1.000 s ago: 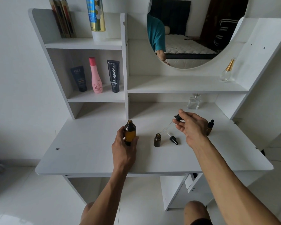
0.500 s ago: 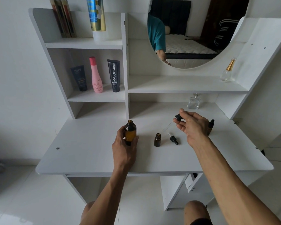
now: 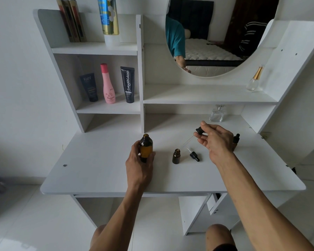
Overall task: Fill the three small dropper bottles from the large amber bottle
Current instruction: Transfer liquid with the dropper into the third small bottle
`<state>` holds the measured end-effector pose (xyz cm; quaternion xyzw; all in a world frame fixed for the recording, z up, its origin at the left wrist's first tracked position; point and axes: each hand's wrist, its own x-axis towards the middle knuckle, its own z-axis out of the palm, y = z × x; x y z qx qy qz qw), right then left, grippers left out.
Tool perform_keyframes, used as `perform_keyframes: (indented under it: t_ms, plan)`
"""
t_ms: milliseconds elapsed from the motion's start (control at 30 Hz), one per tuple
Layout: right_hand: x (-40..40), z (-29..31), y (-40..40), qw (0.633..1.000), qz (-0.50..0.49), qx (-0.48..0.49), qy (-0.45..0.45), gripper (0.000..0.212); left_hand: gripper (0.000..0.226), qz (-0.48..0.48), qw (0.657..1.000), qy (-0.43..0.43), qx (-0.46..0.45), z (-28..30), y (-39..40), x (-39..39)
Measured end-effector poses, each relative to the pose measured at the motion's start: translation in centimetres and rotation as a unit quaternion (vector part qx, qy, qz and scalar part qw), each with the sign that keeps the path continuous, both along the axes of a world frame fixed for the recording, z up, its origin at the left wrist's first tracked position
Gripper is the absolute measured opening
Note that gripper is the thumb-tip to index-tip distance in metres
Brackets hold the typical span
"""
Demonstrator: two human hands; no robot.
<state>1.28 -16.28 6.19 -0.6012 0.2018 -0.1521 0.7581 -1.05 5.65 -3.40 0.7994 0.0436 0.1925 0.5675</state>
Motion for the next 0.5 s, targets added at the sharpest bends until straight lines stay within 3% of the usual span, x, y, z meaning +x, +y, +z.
perform_keyframes:
  t_ms: [500]
  plan:
    - [-0.3,4.1,3.4,0.992,0.058,0.057,-0.093,0.011,0.051,0.000,1.000,0.006,-0.008,0.2,0.0,-0.2]
